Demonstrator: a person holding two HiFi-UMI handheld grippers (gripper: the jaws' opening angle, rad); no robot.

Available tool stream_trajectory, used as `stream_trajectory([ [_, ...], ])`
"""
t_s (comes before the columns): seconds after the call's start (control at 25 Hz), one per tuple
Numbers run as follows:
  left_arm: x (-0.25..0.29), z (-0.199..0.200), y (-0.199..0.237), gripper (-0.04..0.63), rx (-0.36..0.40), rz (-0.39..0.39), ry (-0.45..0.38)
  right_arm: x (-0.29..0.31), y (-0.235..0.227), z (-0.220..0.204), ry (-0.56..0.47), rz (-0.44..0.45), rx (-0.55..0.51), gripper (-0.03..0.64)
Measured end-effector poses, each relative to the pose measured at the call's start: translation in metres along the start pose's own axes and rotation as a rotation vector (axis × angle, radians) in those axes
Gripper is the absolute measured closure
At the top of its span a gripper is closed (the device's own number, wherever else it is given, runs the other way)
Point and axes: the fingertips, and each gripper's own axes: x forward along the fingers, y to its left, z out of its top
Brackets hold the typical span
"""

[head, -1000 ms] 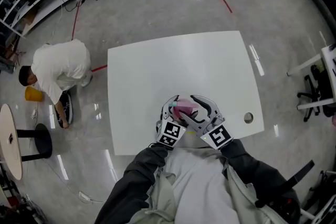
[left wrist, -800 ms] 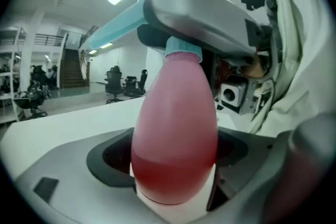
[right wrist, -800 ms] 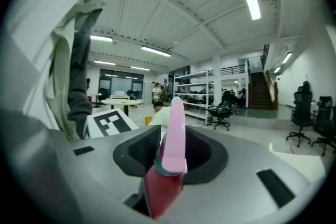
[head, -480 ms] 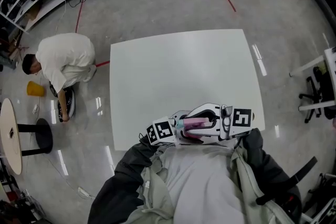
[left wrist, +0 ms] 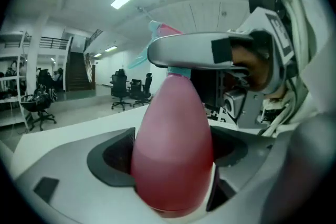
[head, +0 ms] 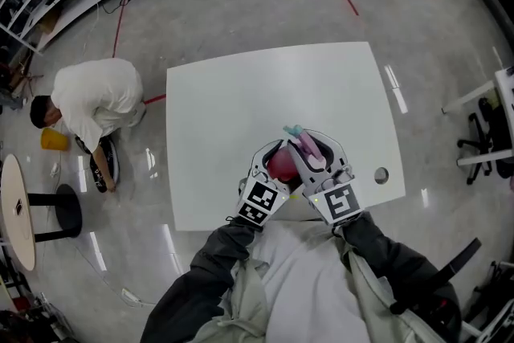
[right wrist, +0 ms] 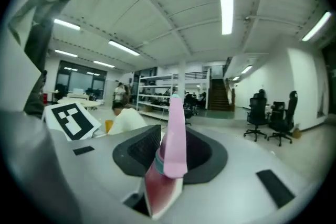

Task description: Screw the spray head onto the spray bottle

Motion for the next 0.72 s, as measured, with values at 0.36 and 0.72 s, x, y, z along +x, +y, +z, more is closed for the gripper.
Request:
stream_trajectory([
  [0.36, -0.020, 0.030, -0.004, 0.161, -0.014, -0.125, -0.180, -0.014, 0.021, 0.022, -0.107, 0.354, 0.130, 0.428],
  [0.72, -0.018, 0.032, 0.016, 0.161, 0.072, 0.094, -0.103, -0.010, 0.006, 0.022, -0.060, 0.152, 0.117, 0.479],
])
